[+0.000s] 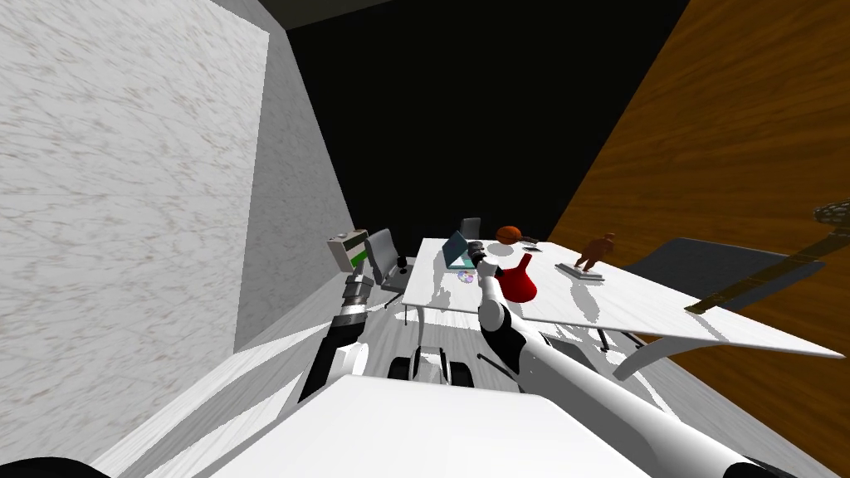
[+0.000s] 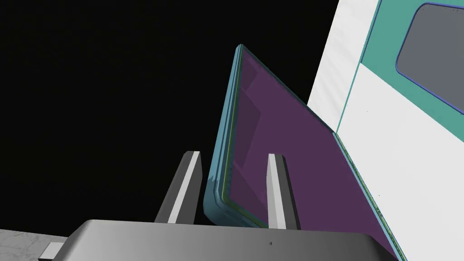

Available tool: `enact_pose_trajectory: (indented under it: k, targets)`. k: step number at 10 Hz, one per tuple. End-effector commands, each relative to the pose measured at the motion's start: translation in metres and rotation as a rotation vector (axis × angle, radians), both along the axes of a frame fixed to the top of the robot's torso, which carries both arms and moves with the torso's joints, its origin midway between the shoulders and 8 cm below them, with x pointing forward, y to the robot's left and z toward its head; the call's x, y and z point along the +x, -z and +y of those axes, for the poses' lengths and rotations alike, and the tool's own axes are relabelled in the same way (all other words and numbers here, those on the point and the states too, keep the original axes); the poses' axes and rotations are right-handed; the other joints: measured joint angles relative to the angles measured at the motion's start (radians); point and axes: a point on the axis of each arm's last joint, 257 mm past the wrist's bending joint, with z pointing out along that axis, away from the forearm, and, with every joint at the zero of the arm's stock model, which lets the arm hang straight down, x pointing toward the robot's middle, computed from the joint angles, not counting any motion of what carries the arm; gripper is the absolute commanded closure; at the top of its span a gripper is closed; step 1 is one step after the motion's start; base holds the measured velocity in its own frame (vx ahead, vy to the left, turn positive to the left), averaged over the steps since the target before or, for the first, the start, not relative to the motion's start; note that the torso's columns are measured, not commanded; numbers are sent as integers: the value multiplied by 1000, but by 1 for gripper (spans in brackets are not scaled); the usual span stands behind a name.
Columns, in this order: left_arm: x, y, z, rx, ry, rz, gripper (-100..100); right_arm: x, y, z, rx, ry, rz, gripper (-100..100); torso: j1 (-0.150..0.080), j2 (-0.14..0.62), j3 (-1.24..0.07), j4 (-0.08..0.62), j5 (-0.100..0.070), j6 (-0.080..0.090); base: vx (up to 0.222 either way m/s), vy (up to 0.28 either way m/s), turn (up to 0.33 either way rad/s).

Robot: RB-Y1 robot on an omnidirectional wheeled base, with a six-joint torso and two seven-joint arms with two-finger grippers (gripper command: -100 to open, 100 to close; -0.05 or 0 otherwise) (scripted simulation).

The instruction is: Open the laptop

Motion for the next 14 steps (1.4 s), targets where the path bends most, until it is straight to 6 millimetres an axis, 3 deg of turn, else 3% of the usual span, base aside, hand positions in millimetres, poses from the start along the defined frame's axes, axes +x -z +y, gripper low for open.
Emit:
enact_pose_trajectory:
  k: [1,5,6,8,9,10,12,14]
  targets:
    - [0,0,0,0,0,0,0,-13,19,-8,113,-1,-5,100,-2,-1,0,0,-1,1,42,-46,24]
    - [0,0,0,0,0,0,0,-34,43,-27,275,13,-21,100,-2,1,1,1,0,2,42,-51,20]
    - [0,0,0,0,0,0,0,-30,42,-23,251,11,-14,100,-2,2,2,2,0,2,18,-24,-4]
    - [0,0,0,0,0,0,0,-52,62,-61,36,105,38,100,1,1,1,2,1,2,104,-18,83]
    - [0,0,0,0,0,0,0,-62,83,-69,-18,120,79,100,-2,-1,0,1,0,3,65,-5,-1]
    - [0,0,0,0,0,0,0,-55,83,-78,-126,97,104,-100,-5,-2,-1,-2,-2,3,-29,32,314]
    - [0,0,0,0,0,0,0,-49,67,-87,-317,79,115,-100,-2,3,2,1,-1,3,-43,21,60]
    - [0,0,0,0,0,0,0,-49,73,-85,-435,66,152,-100,-3,1,1,2,0,2,-8,-5,-13]
